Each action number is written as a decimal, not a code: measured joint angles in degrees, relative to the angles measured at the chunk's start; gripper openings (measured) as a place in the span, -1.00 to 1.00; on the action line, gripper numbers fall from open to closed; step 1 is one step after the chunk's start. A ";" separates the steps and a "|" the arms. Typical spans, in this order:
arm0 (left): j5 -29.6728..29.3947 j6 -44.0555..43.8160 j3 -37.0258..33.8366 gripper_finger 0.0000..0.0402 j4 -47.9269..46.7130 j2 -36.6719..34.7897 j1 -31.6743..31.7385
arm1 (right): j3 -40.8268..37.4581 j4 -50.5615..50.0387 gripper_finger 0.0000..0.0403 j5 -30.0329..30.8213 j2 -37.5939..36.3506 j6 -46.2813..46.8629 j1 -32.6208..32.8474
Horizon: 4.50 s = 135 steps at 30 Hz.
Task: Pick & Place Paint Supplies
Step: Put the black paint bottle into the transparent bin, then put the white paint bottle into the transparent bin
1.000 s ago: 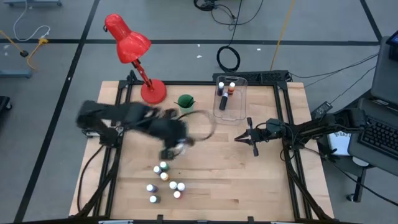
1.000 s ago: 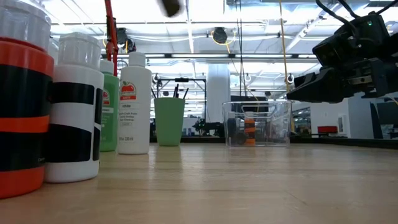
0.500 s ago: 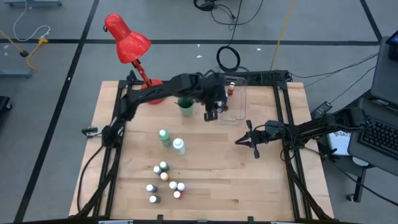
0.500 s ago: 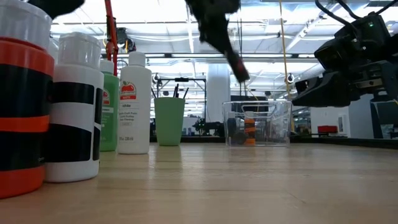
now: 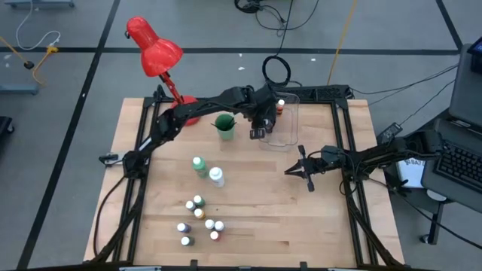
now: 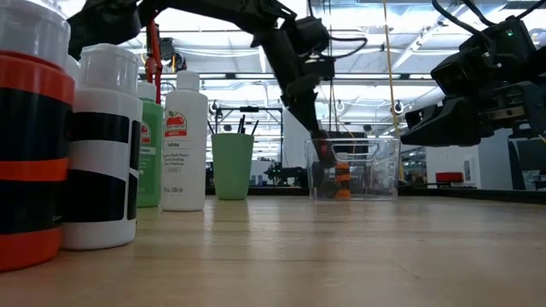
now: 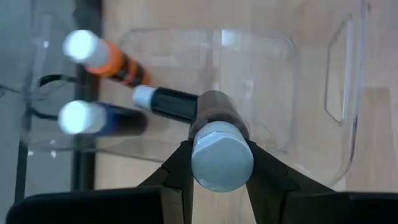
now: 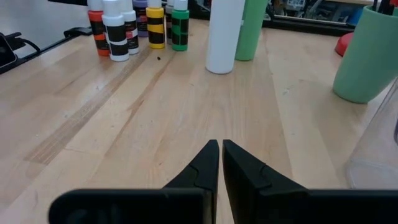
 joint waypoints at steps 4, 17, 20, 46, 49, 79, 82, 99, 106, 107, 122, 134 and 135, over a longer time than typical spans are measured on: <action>0.24 2.57 0.00 -0.51 -0.27 1.28 -0.92 | 0.02 0.11 -0.92 0.00 0.00 0.01 0.00; 0.17 6.69 0.04 -0.51 -1.23 3.69 -2.43 | 0.02 -0.15 -0.92 0.11 0.00 0.50 0.00; 0.12 6.87 -0.01 -0.51 -0.62 4.29 -2.10 | 0.00 -0.22 -0.92 0.11 0.00 0.50 0.00; -2.40 6.60 0.36 -0.09 1.36 6.03 -1.99 | 0.00 -0.49 -0.92 0.11 -0.01 0.62 -0.01; -2.41 6.67 0.51 -0.08 1.99 5.83 -2.04 | 0.02 -0.48 -0.92 0.11 0.00 0.63 0.00; -45.83 -54.41 -28.76 -0.95 -27.21 -64.48 -57.00 | 0.00 0.26 -0.92 0.13 -0.02 1.93 0.13; -54.73 -63.88 -44.01 -0.96 -21.43 -73.48 -66.76 | 0.00 1.42 -0.92 0.15 -0.02 1.65 0.13; -50.77 -25.04 -102.34 -1.00 39.11 -105.86 -67.23 | 0.00 9.18 -0.92 0.13 -0.01 3.15 0.13; -31.90 -5.50 -112.13 -1.00 59.88 -111.56 -52.72 | 0.00 11.52 -0.92 0.11 -0.02 2.77 0.13; -30.84 -5.76 -112.63 -1.00 58.73 -111.66 -50.73 | 0.02 11.48 -0.92 0.11 -0.02 3.17 0.15; -8.48 -9.77 -117.87 -0.99 56.45 -105.84 -39.16 | 0.51 10.80 -0.92 0.00 1.38 3.65 1.87; -20.45 -6.70 -117.92 -0.99 71.27 -102.93 -36.53 | 24.35 -6.28 -0.92 3.30 8.38 3.28 3.69; -21.90 -7.68 -117.92 -0.99 71.21 -102.93 -36.24 | 28.29 -11.12 -0.92 3.48 9.24 2.53 4.06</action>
